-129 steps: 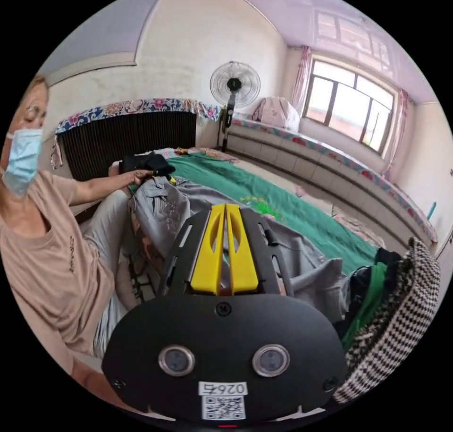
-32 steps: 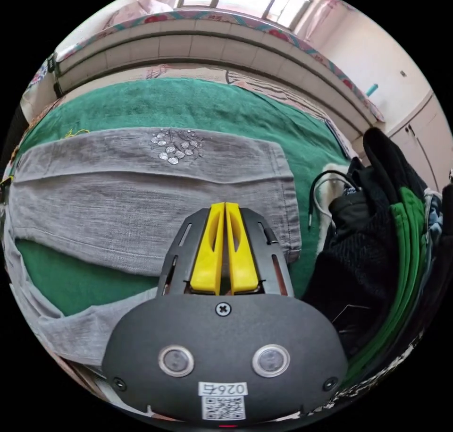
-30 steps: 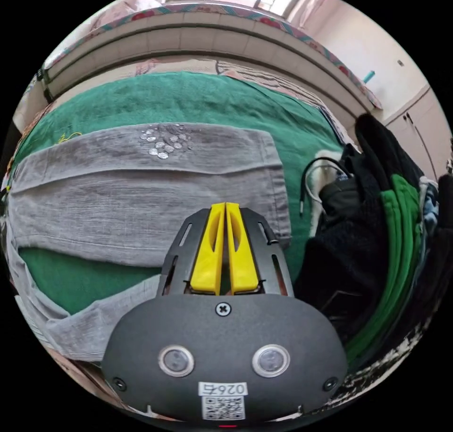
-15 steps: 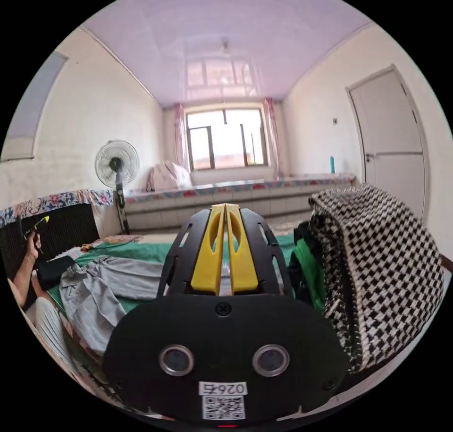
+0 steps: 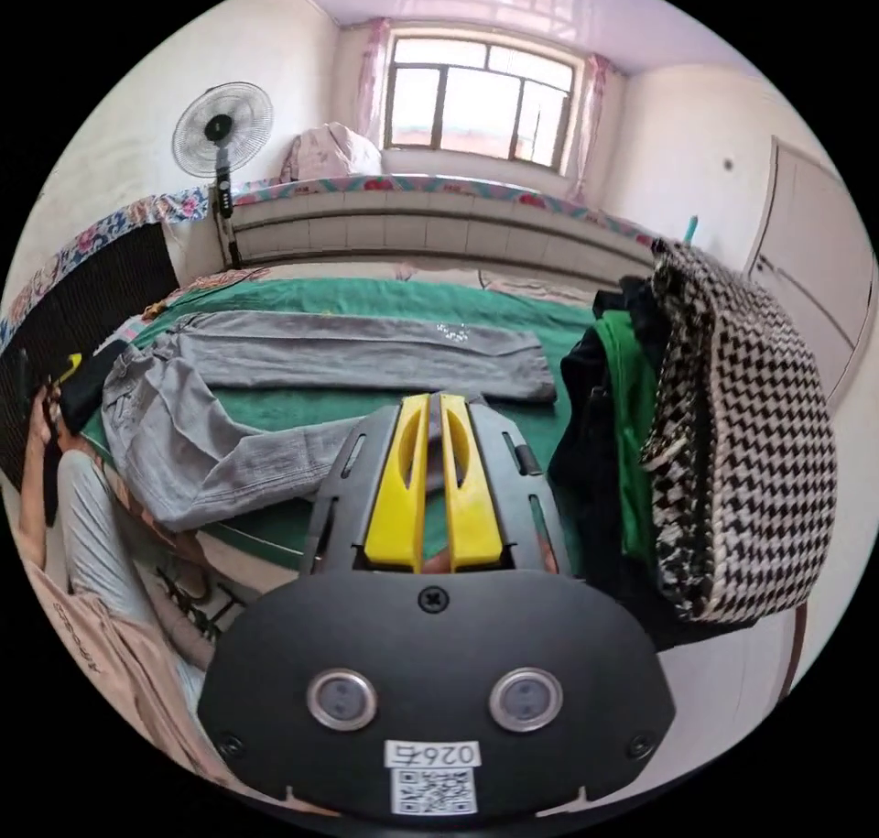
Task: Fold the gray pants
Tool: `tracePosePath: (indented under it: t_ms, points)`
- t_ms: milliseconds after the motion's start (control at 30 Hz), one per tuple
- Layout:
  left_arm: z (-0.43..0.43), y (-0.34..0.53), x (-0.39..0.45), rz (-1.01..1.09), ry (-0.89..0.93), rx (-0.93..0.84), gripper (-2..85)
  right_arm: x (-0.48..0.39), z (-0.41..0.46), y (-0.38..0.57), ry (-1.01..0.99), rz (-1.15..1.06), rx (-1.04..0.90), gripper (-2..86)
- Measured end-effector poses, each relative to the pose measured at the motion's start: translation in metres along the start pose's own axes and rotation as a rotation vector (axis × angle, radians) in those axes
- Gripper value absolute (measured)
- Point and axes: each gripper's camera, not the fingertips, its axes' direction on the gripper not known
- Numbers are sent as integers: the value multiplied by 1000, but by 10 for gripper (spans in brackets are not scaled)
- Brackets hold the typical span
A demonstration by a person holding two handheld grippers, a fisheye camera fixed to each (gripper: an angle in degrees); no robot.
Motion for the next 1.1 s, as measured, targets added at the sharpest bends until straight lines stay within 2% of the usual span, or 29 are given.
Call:
tracePosePath:
  t_ms: [67, 300, 500, 700, 733, 800, 833, 867, 933, 1000, 1100]
  points:
    - [22, 15, -14, -67, -22, -102, 129, 20, 15, -20, -27, 64, -83, 68]
    - [47, 50, -54, -227, 23, -169, 176, 115, 51, -97, -216, 366, -286, 115]
    - [69, 45, -72, -264, 114, -210, 185, 176, 62, -147, -444, 609, -329, 113]
    - [115, 19, -79, -277, 79, -331, 202, 195, 40, -195, -461, 603, -327, 108]
    - [131, 16, -84, -295, 66, -383, 184, 194, 39, -201, -453, 585, -337, 107]
    - [151, 11, -90, -302, -42, -475, 137, 188, 31, -225, -435, 499, -358, 22]
    - [156, 6, -88, -240, -94, -511, 102, 186, 28, -231, -441, 462, -361, 12]
    - [159, 1, -88, -195, -57, -524, 75, 186, 17, -241, -426, 433, -362, -2]
    - [155, -1, -93, -191, -14, -495, 56, 192, -13, -252, -424, 400, -311, -10]
    - [146, 0, -101, -184, 24, -444, 47, 217, -74, -255, -465, 401, -176, -14]
    - [132, 12, -129, -242, 179, -324, 30, 265, -157, -223, -516, 489, 32, -15]
